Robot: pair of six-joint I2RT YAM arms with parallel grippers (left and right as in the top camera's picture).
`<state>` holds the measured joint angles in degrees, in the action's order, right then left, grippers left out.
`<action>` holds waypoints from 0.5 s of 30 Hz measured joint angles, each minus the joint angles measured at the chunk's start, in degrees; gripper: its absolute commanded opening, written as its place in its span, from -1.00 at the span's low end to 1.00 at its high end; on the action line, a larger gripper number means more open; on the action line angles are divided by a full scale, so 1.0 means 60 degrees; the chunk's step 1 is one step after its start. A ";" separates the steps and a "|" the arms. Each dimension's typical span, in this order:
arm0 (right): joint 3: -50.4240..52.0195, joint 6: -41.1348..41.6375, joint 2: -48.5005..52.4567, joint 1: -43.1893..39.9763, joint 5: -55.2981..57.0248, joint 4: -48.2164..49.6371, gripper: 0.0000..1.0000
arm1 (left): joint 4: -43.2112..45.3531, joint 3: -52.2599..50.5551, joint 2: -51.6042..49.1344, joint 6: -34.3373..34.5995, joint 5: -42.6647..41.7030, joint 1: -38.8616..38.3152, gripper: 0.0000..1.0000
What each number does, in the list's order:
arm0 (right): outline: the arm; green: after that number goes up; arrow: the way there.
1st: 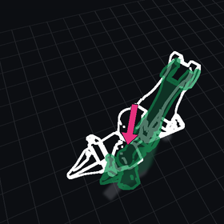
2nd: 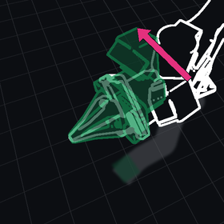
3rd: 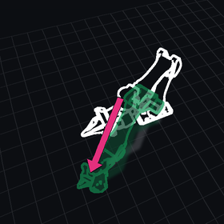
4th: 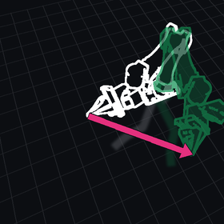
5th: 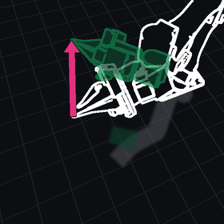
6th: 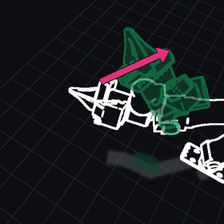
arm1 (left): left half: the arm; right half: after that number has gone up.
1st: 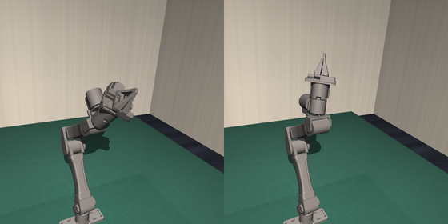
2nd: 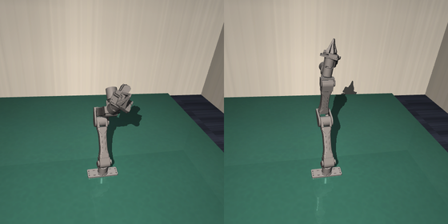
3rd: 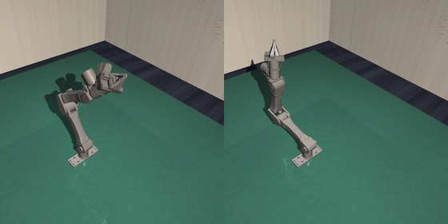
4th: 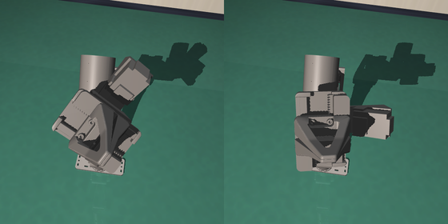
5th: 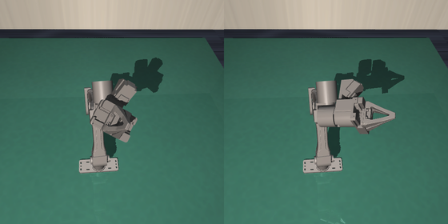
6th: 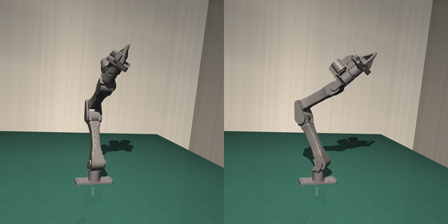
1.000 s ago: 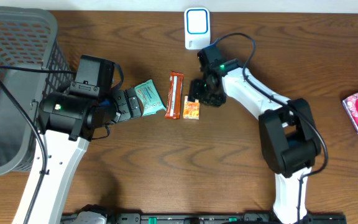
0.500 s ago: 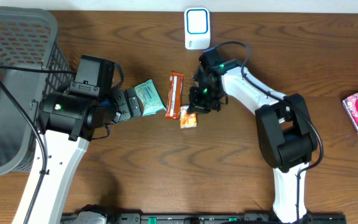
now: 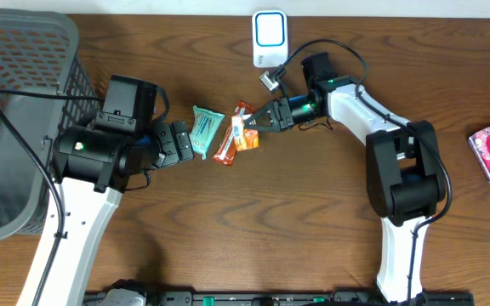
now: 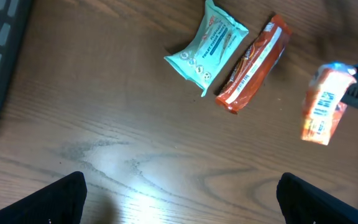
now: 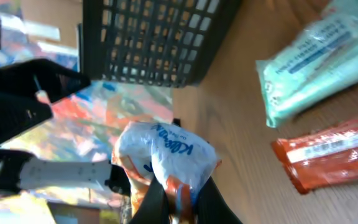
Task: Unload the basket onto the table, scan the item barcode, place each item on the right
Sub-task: 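Hold the Kleenex pack up under the scanner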
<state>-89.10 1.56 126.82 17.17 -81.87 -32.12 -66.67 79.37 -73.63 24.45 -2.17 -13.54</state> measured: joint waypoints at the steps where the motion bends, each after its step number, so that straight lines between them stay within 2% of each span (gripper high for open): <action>1: -0.0007 0.0612 0.0000 0.0036 0.0178 0.0539 -0.98 | -0.0004 0.0000 0.0000 0.0000 0.0000 0.0000 0.96; 4: -0.0062 0.2211 -0.0007 0.0131 0.1071 0.1690 -0.97 | 0.0000 0.0000 0.0000 0.0000 0.0000 0.0000 0.96; 5: -0.0164 0.2958 -0.0055 0.0186 0.1861 0.1887 -0.97 | 0.0004 0.0000 0.0000 0.0000 0.0000 0.0000 0.96; 8: -0.0594 0.3891 -0.0361 0.0277 0.4218 0.1934 -0.97 | 0.0004 0.0000 0.0000 0.0000 0.0000 0.0000 0.96; 9: -0.0940 0.4149 -0.0648 0.0368 0.5880 0.1872 -0.97 | 0.0004 0.0000 0.0000 0.0000 0.0000 0.0000 0.96; 10: -0.1067 0.4211 -0.0750 0.0412 0.6495 0.1865 -0.97 | 0.0004 0.0000 0.0000 0.0000 -0.0004 0.0000 0.96; 11: -0.1381 0.4258 -0.1016 0.0539 0.7985 0.1905 -0.97 | 0.0004 0.0000 0.0000 0.0000 0.0000 0.0000 0.96; 12: -0.1738 0.4182 -0.1293 0.0743 0.9854 0.2040 -0.98 | 0.0004 0.0000 0.0000 0.0000 0.0000 0.0000 0.96; 13: -0.1861 0.4138 -0.1395 0.0831 1.0502 0.2120 -0.97 | 0.0000 0.0000 0.0000 0.0000 0.0000 0.0000 0.96; 15: -0.2237 0.3617 -0.1683 0.1304 1.3486 0.2918 -0.98 | 0.0004 0.0000 0.0000 0.0000 0.0000 0.0000 0.96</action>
<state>-102.52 23.27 116.73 24.99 -0.95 -14.61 -66.65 79.37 -73.63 24.45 -2.17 -13.54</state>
